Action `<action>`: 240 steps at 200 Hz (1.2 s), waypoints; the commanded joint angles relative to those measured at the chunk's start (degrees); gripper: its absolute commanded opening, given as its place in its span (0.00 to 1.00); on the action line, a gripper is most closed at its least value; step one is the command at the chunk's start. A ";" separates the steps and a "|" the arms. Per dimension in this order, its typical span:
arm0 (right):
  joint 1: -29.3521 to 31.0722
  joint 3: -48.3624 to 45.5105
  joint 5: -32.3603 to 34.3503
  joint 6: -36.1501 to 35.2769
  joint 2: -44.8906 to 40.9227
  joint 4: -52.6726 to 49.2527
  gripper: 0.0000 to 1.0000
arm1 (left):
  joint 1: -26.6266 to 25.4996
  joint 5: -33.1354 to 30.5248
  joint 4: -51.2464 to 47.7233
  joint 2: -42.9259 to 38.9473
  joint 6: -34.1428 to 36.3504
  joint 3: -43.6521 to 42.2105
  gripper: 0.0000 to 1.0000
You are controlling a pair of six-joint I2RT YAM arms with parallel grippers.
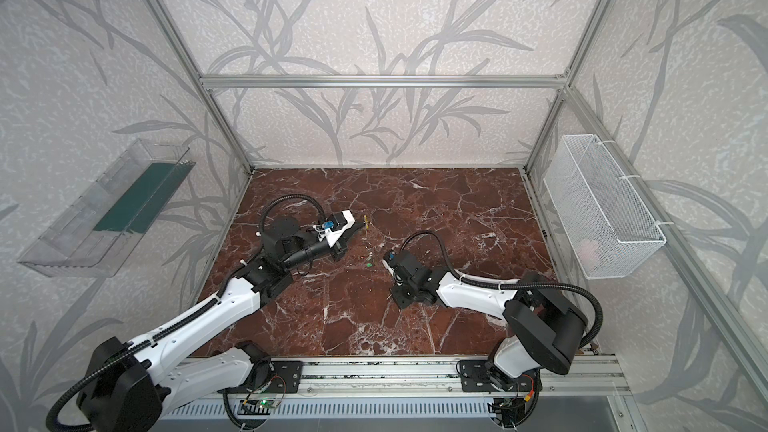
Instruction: Put the keys on the keyring
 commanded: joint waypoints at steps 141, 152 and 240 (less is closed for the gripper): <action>-0.58 0.94 3.11 -16.84 -43.12 -13.19 0.00 | -2.59 13.36 10.10 8.78 -3.02 4.91 0.00; -0.58 1.51 2.32 -17.48 -43.22 -12.32 0.00 | -3.46 13.24 9.96 8.89 -2.80 5.20 0.00; -0.59 -0.61 0.03 -19.30 -44.53 -2.12 0.00 | -9.72 10.68 5.53 9.99 0.72 7.97 0.00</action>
